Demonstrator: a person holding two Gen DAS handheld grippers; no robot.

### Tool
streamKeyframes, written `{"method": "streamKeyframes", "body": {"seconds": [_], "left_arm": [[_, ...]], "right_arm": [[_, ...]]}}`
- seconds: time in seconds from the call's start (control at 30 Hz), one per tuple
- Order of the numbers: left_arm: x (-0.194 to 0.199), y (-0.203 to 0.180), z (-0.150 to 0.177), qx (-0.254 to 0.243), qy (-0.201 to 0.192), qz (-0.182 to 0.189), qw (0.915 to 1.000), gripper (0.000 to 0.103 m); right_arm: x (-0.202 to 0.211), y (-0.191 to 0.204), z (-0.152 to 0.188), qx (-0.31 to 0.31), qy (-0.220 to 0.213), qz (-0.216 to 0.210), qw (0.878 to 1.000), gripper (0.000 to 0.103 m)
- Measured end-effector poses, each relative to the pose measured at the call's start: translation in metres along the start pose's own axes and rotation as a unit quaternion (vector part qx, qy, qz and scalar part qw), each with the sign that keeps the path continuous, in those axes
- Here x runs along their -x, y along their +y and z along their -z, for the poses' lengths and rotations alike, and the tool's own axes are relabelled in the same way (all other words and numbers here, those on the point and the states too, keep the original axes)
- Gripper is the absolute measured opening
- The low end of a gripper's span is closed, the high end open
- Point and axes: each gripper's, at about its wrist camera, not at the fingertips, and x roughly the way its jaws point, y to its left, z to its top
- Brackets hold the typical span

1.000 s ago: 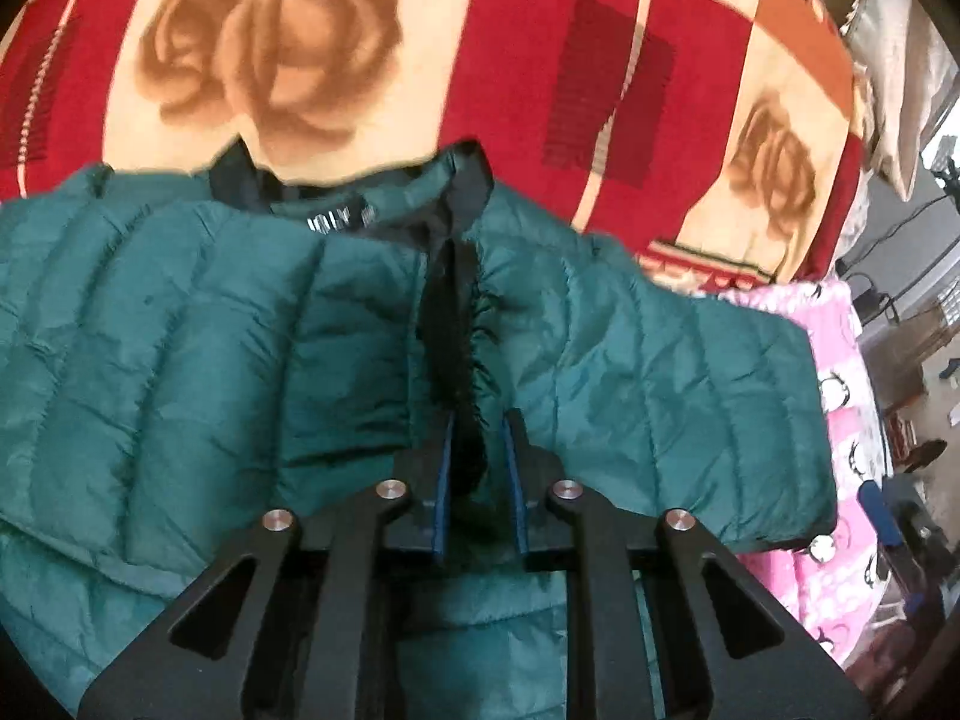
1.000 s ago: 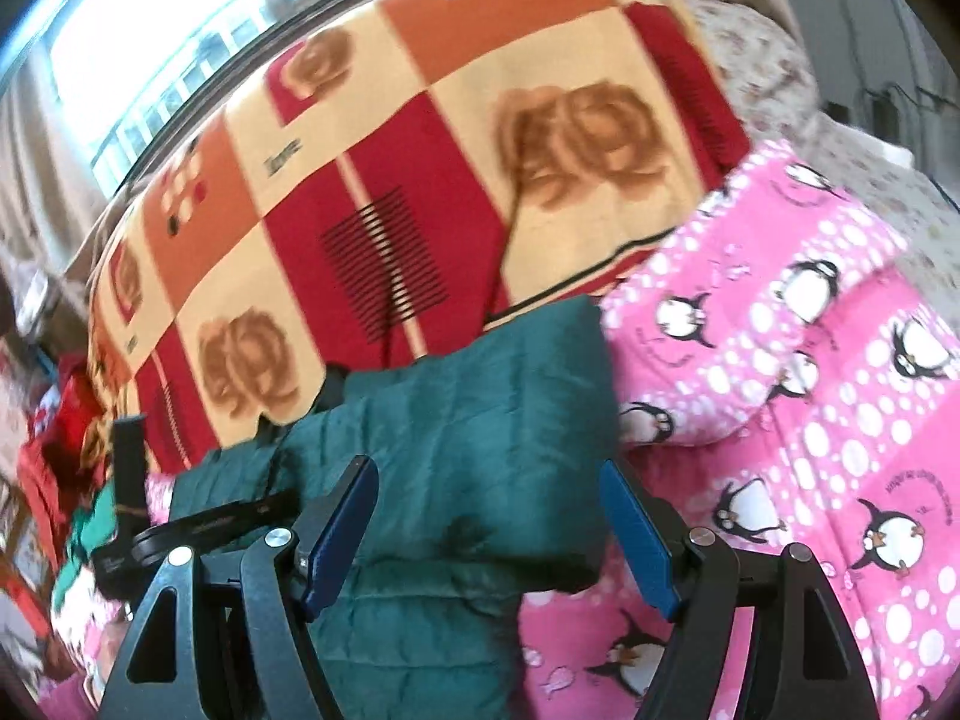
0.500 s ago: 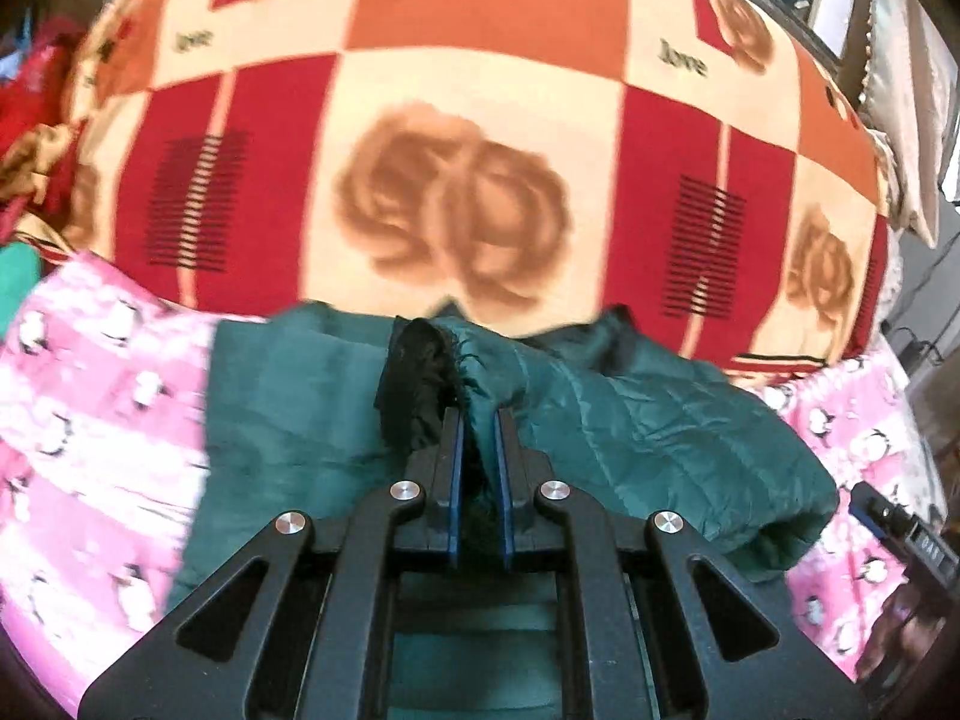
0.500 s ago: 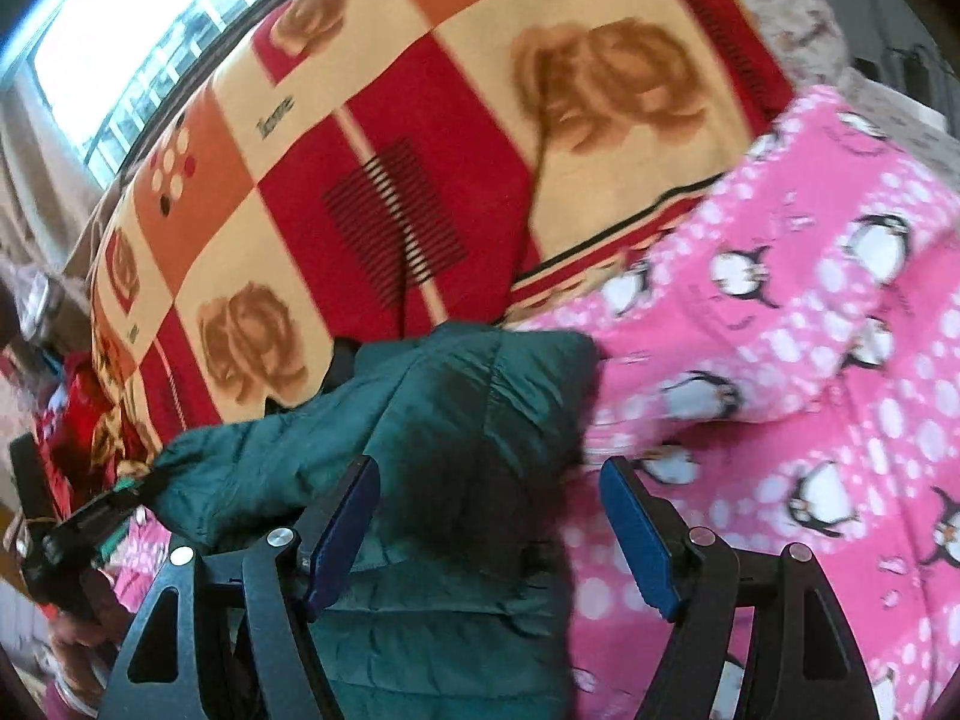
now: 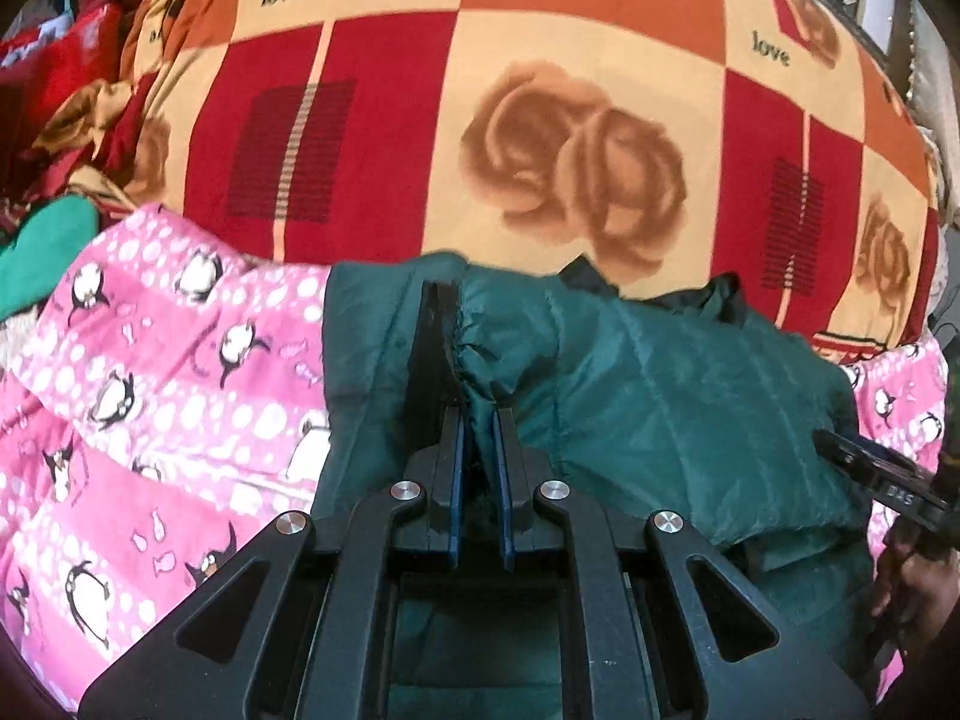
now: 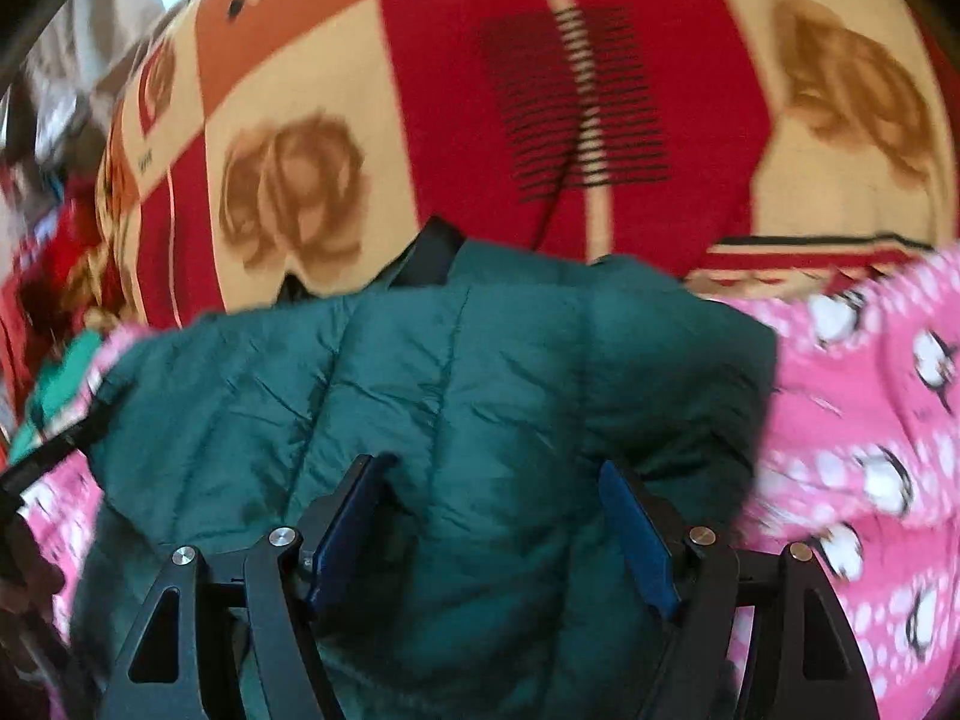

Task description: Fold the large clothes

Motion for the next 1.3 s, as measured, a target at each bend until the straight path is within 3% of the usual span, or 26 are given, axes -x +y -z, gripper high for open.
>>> {"method": "streamKeyframes", "body": {"seconds": [0.17,0.33,0.47,0.57,0.67,0.9,0.97,1.13,1.3], "left_arm": [[-0.004,0.001,-0.001,-0.002,0.004,0.0,1.0,0.008],[0.007,-0.005,-0.007,-0.01,0.008,0.014,0.9998,0.014],[0.025,-0.011,-0.009,-0.021,-0.014,0.027,0.9993,0.048],[0.037,-0.017,-0.013,-0.017,-0.04,0.032,0.9985,0.059],[0.034,-0.024,-0.015,-0.015,-0.047,0.042,0.9979,0.069],[-0.032,-0.036,-0.001,-0.038,0.038,-0.021,0.9983,0.069],[-0.04,-0.034,0.001,-0.033,0.037,-0.021,0.9986,0.069],[-0.045,-0.035,-0.001,-0.03,0.031,-0.022,0.9988,0.069],[-0.047,-0.035,0.001,-0.026,0.026,-0.023,0.999,0.071]], "right_arm": [[-0.019,0.005,-0.004,0.03,0.008,0.009,0.999,0.074],[0.006,-0.002,-0.005,0.008,0.002,-0.001,1.0,0.074],[0.047,-0.006,0.009,0.002,-0.018,-0.002,1.0,0.074],[0.065,-0.006,0.027,0.016,-0.018,0.018,1.0,0.074],[0.051,-0.004,0.032,0.021,0.002,0.035,0.999,0.074],[0.018,-0.004,0.033,0.03,0.018,0.053,0.998,0.074],[0.024,-0.004,0.03,0.024,0.016,0.049,0.998,0.074],[0.046,-0.004,0.01,-0.008,-0.037,0.023,0.999,0.074],[0.012,0.003,-0.002,0.007,-0.012,0.034,0.999,0.074]]}}
